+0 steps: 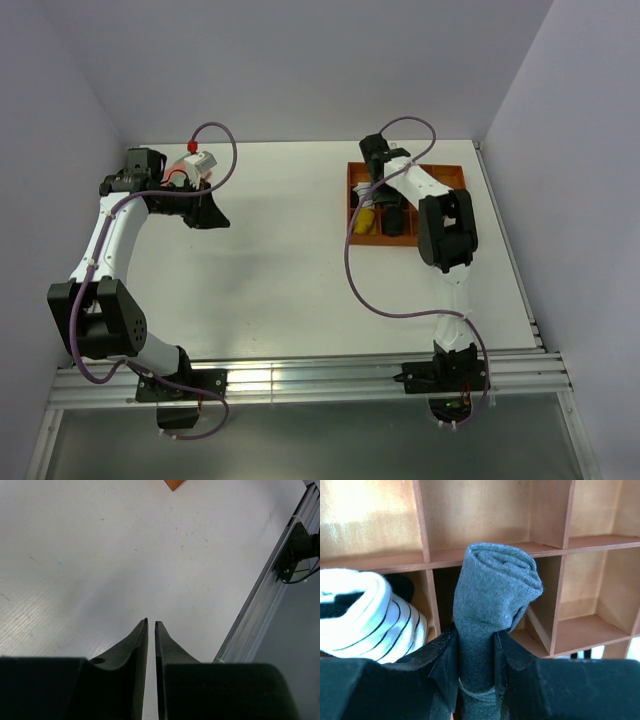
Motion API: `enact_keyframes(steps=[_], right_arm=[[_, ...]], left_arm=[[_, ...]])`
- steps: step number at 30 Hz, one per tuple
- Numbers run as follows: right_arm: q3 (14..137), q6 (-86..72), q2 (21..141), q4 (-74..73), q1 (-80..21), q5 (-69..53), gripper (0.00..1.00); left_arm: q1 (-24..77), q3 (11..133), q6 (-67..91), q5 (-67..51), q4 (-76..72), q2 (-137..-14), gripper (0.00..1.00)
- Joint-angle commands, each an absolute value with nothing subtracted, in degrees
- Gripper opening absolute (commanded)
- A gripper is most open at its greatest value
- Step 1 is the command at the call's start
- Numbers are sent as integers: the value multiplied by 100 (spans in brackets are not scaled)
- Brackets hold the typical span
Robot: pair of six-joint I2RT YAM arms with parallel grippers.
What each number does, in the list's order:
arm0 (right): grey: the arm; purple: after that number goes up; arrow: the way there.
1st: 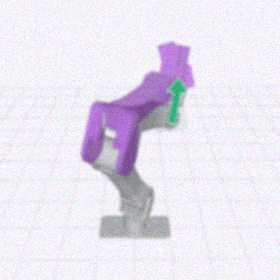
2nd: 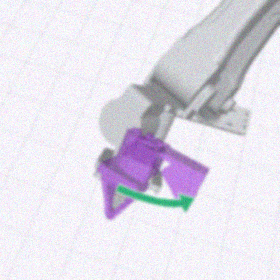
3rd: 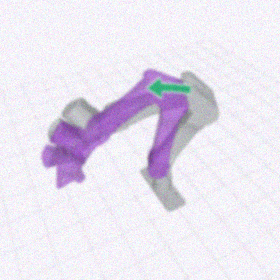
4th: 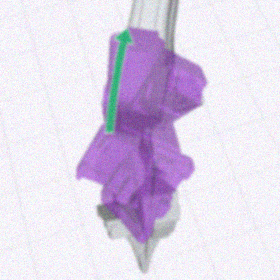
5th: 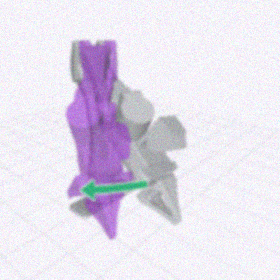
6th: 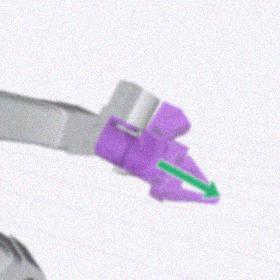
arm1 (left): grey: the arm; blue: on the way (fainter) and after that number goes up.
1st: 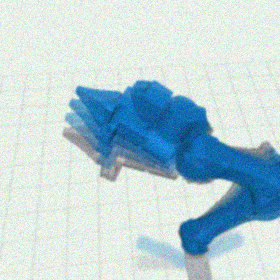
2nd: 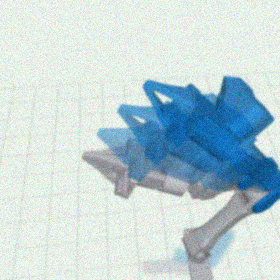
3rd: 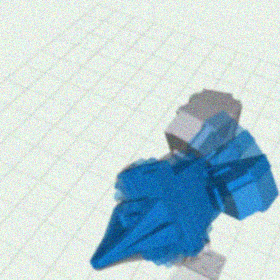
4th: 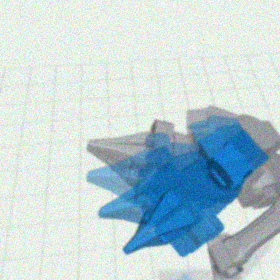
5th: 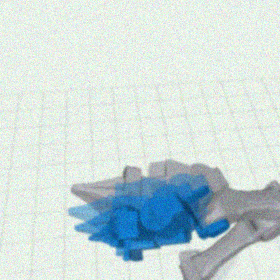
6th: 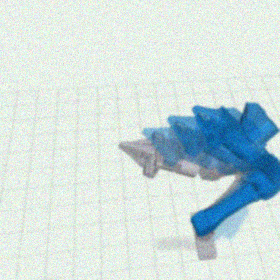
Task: Roll the socks
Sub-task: Place the sock in the storage box.
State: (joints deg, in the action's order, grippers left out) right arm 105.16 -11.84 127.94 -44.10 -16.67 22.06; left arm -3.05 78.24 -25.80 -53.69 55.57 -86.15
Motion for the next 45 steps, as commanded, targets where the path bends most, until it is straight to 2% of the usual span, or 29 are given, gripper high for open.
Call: enact_keyframes(steps=[1,10,21,41,45], right_arm=[[10688,-1607,13034,-4983,-1626,1381,0],[10608,-1907,13078,-4931,-1301,686,0],[11505,-1916,13640,-5739,-1099,229,2],[11074,-1775,13377,-5423,-1099,106,42],[10995,-1749,13316,-5335,-1099,27,47]], left_arm=[[-334,8033,-2575,-5458,5643,-8613,16],[-334,8077,-2522,-5546,5695,-8622,17],[-316,8235,-2452,-5660,5783,-8736,17],[-290,8183,-2391,-5616,5713,-8719,18],[-290,8209,-2443,-5616,5757,-8754,17]])
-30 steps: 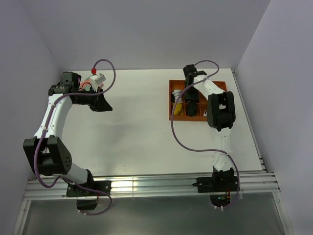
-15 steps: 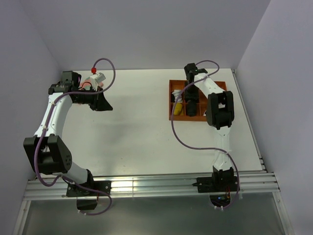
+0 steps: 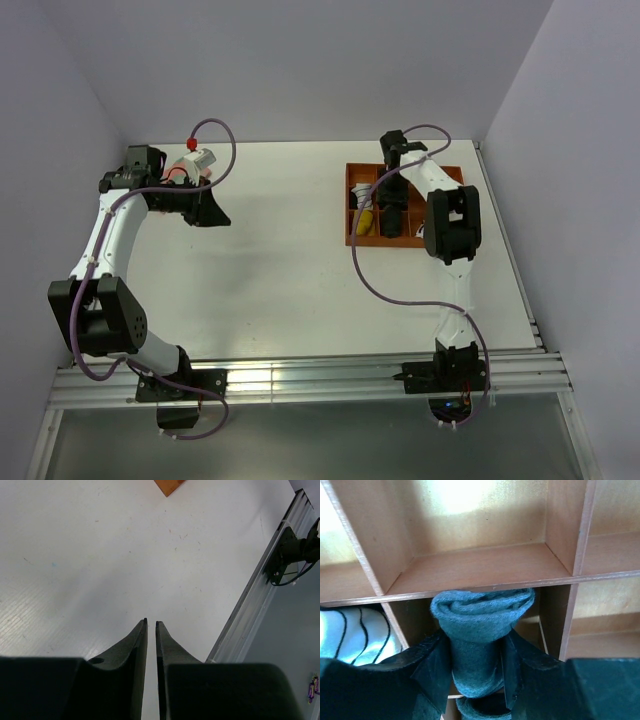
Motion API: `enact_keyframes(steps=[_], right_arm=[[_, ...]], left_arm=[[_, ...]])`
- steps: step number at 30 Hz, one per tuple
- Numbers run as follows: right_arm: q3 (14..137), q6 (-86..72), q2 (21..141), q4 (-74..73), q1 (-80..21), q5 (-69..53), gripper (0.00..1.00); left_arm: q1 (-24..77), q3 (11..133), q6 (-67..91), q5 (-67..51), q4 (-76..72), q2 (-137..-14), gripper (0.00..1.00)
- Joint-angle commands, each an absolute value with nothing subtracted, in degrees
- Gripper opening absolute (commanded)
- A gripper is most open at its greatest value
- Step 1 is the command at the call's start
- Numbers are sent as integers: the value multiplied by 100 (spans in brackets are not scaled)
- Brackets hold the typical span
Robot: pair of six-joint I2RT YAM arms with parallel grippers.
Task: Roll the socks
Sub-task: Place the sock in the storage box.
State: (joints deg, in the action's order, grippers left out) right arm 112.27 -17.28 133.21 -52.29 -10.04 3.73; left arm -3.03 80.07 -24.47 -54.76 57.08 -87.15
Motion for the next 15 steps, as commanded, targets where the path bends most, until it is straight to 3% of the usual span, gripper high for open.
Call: enact_keyframes(steps=[1,9,10,11,15], right_arm=[[10978,-1749,13315,-5326,-1099,26,47],[10898,-1793,13008,-5159,-1107,26,54],[10925,-1802,12973,-5168,-1107,26,64],[10942,-1810,12938,-5168,-1107,26,66],[10995,-1819,12727,-5142,-1107,70,66]], left_arm=[[-290,8218,-2452,-5616,5766,-8754,18],[-273,8253,-2505,-5616,5774,-8824,17],[-272,8253,-2496,-5616,5774,-8850,17],[-272,8253,-2461,-5625,5757,-8851,18],[-255,8253,-2426,-5616,5695,-8877,18]])
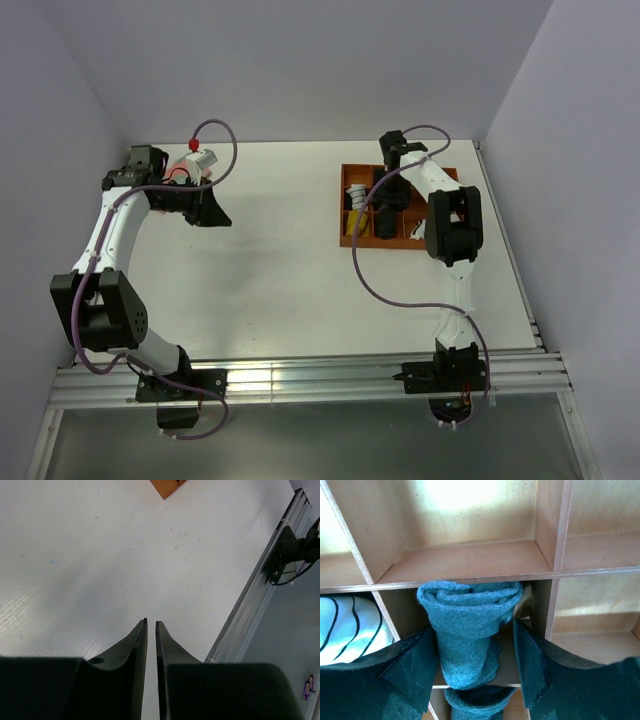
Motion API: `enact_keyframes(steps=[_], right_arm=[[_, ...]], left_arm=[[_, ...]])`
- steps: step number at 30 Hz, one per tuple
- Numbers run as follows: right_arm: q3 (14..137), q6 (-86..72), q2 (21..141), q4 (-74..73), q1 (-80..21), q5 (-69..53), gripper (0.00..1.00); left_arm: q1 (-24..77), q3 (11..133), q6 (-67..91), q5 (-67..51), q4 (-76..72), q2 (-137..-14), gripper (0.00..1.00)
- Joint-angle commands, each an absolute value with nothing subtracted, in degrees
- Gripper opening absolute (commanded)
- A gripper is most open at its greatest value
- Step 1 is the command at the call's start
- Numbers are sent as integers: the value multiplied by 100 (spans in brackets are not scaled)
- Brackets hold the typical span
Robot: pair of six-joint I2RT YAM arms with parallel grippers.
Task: Roll the socks
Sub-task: Place the sock in the storage box, then reset both arms
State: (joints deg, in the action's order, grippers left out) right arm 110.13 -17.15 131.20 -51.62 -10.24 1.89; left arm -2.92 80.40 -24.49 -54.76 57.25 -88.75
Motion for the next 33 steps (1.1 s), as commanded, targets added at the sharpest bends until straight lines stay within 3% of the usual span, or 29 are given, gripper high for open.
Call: enact_keyframes(steps=[1,22,33], right_arm=[[11013,-1828,12692,-5159,-1107,70,67],[10732,-1820,11418,-4835,-1151,131,67],[8326,-1688,8510,-3009,-1476,27,75]], left_arm=[[-246,8253,-2434,-5608,5687,-8903,18],[-202,8226,-2294,-5476,5502,-8965,18],[-141,8069,-1784,-4940,4905,-8596,18]])
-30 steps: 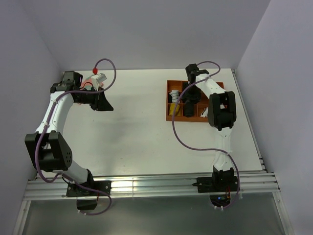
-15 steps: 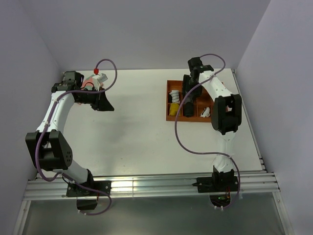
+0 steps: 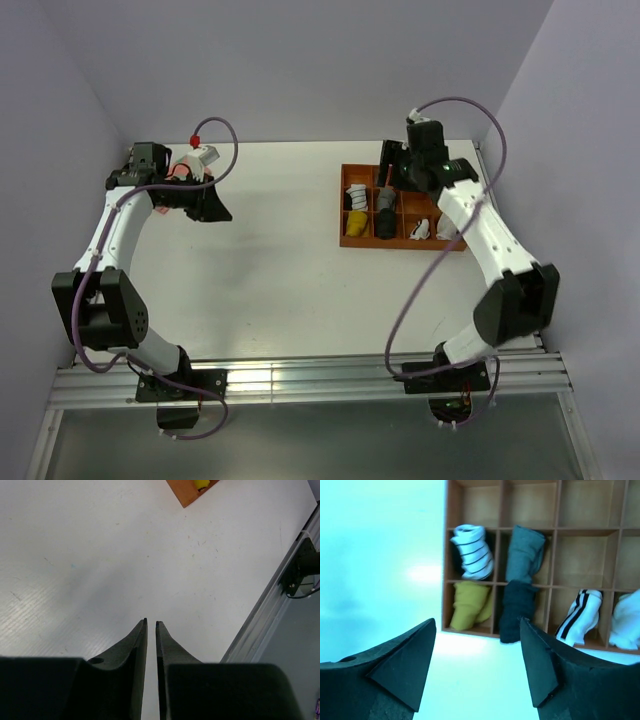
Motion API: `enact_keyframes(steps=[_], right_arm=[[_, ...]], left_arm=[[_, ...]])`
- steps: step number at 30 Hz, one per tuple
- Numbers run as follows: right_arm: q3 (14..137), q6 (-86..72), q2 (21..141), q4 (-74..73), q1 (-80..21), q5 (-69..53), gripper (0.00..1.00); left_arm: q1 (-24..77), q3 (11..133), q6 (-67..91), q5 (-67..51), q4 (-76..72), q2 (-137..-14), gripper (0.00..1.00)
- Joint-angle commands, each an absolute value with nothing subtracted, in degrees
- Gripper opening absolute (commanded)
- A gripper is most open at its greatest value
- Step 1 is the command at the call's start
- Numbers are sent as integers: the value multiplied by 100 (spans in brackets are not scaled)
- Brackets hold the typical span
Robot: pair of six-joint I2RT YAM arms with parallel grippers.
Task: Roll the socks
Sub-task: Reset both arms
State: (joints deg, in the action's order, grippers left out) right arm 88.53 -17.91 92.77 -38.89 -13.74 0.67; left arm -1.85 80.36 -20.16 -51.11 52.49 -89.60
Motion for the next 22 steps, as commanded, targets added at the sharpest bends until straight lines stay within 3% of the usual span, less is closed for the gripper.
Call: enact_keyframes(steps=[1,3,4,13,22], right_arm=[[8071,-1661,8047,-2875,-1511,26,76],[7376,-1644,7640,-2629,-1555,-245,78],[6991,-1617,7264,-2454,-1651,-272,99],[4995,-1599,5495,-1451,-2426,27,100],[4509,-1582,4825,-1125,-2435,-79,100]], left_arm=[[-132,8025,-1732,-4896,4878,-8561,18],[-132,7972,-1679,-4887,4764,-8482,18],[-123,7937,-1635,-4869,4694,-8438,18],[-105,7577,-1529,-4781,4351,-8271,18],[-97,7453,-1485,-4816,4245,-8235,18]])
